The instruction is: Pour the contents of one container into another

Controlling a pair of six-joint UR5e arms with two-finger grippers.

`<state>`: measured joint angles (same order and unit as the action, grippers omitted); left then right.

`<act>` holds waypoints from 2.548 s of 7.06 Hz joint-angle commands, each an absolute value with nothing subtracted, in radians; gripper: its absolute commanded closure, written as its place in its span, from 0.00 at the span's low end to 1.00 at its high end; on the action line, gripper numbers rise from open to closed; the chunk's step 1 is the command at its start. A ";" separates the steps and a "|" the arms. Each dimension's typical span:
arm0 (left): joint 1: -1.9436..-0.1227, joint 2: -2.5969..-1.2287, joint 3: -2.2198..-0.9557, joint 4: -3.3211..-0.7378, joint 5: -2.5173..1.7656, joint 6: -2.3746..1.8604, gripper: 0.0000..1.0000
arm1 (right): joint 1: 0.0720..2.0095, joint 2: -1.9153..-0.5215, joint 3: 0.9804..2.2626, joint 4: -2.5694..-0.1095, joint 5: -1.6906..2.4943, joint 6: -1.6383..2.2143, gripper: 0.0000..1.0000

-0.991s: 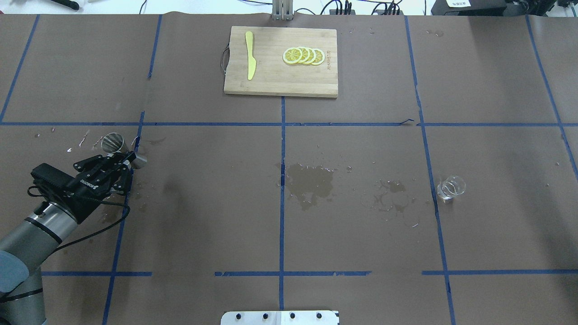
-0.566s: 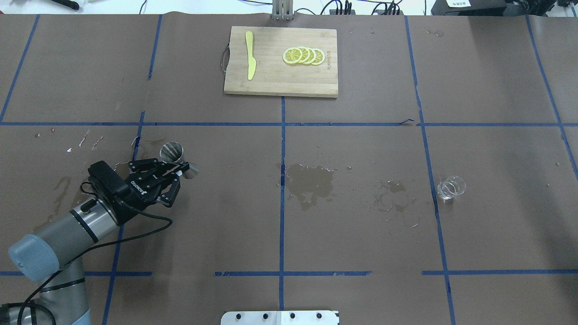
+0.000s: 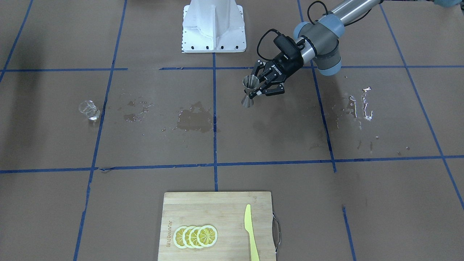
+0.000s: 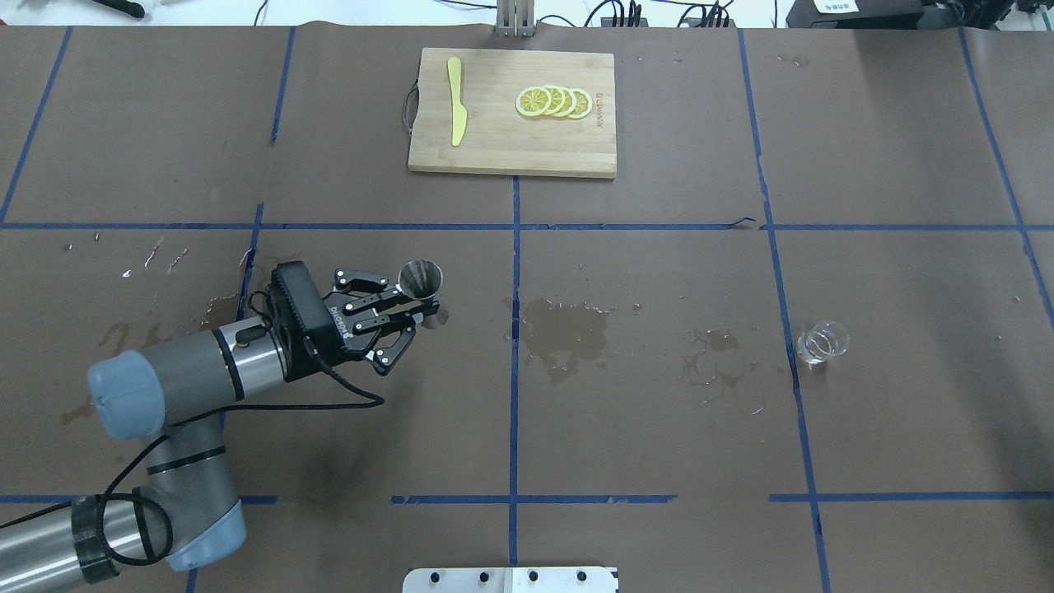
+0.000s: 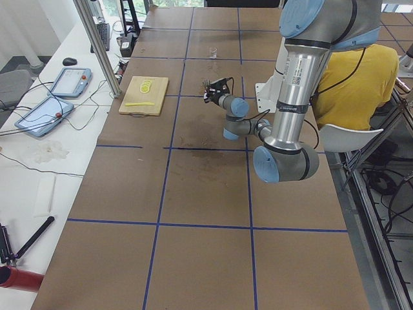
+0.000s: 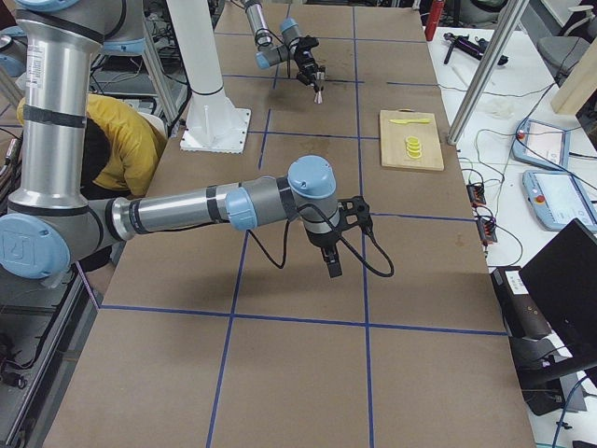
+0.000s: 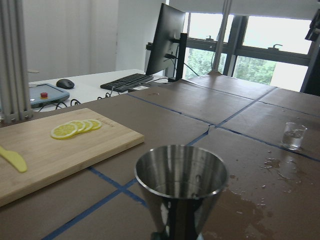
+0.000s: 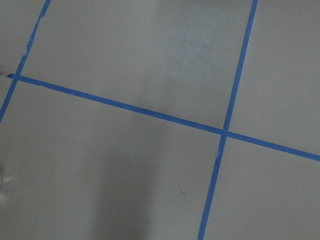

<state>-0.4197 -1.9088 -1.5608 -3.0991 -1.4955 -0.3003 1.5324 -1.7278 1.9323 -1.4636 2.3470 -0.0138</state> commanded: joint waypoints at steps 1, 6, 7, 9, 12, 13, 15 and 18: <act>-0.452 -2.029 -1.557 -2.909 -1.577 -0.232 1.00 | 1.532 -1.727 1.933 -1.463 2.347 -0.014 0.00; -0.453 -2.154 -1.437 -2.878 -1.664 -0.245 1.00 | 1.528 -1.730 1.966 -1.366 2.350 0.215 0.00; -0.453 -2.155 -1.437 -2.901 -1.716 -0.239 1.00 | 1.501 -1.738 1.979 -1.320 2.350 0.283 0.00; -0.466 -2.155 -1.437 -2.927 -1.752 -0.120 1.00 | 1.355 -1.735 2.072 -1.318 2.282 0.497 0.00; -0.480 -2.155 -1.434 -2.938 -1.763 -0.124 1.00 | 1.090 -1.733 2.202 -1.313 2.093 0.852 0.00; -0.480 -2.154 -1.430 -2.938 -1.761 -0.126 1.00 | 0.990 -1.743 2.221 -1.243 1.966 0.991 0.00; -0.480 -2.152 -1.419 -2.938 -1.759 -0.126 1.00 | 0.802 -1.822 2.221 -1.058 1.736 1.139 0.00; -0.483 -2.152 -1.419 -2.938 -1.758 -0.127 1.00 | 0.426 -1.827 2.215 -1.051 1.201 1.375 0.00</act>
